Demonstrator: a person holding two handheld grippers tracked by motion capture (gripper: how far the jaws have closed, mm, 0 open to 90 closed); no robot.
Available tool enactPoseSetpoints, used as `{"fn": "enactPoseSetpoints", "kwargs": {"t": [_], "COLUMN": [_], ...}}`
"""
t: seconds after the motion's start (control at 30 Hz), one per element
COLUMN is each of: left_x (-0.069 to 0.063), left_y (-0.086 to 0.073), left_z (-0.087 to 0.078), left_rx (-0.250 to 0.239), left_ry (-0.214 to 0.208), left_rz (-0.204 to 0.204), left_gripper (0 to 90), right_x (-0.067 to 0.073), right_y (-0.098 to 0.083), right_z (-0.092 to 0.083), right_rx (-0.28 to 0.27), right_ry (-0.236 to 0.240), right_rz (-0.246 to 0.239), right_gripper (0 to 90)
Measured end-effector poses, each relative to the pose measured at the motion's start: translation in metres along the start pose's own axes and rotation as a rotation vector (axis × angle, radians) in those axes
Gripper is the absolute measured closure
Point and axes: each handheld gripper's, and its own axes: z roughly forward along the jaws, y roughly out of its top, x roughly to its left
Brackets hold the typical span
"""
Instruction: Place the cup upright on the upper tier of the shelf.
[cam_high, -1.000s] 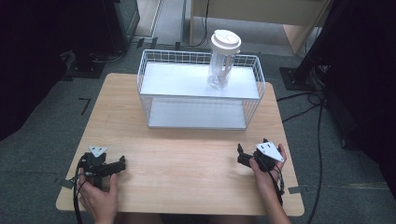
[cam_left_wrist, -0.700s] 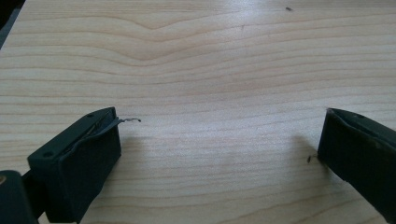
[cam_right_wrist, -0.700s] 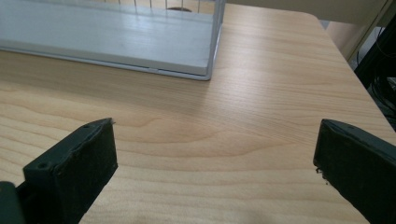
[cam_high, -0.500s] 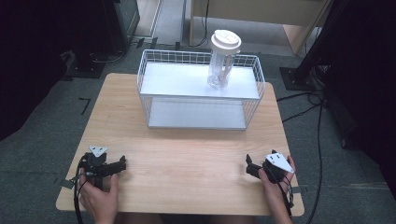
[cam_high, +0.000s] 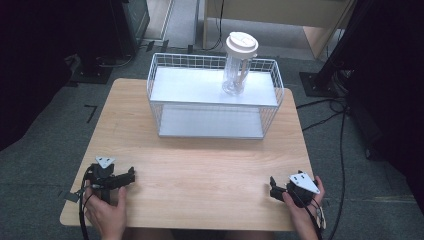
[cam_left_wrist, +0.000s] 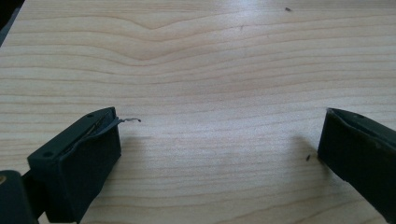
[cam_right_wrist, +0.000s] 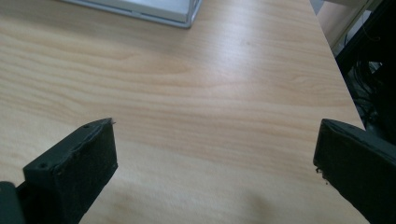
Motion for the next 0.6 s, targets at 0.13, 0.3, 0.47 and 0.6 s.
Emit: {"fn": "enactPoseSetpoints", "kwargs": {"t": [0.13,0.3,0.47,0.6], "left_x": [0.0,0.0,0.0,0.0], "left_y": [0.0,0.0,0.0,0.0], "left_z": [0.0,0.0,0.0,0.0], "left_rx": [0.0,0.0,0.0,0.0], "left_ry": [0.0,0.0,0.0,0.001], "left_rz": [0.0,0.0,0.001,0.0], "left_gripper": [0.0,0.0,0.0,0.0], "right_x": [-0.005,-0.009,-0.009,-0.019], "right_y": [-0.006,-0.013,-0.016,-0.015], "right_z": [-0.006,-0.01,-0.015,-0.011], "right_rx": [0.06,0.115,0.118,0.183], "right_ry": [-0.007,-0.062,-0.075,0.094], "right_rz": [-0.025,-0.067,-0.074,0.016], "right_gripper": [0.0,0.0,0.0,0.0]}}
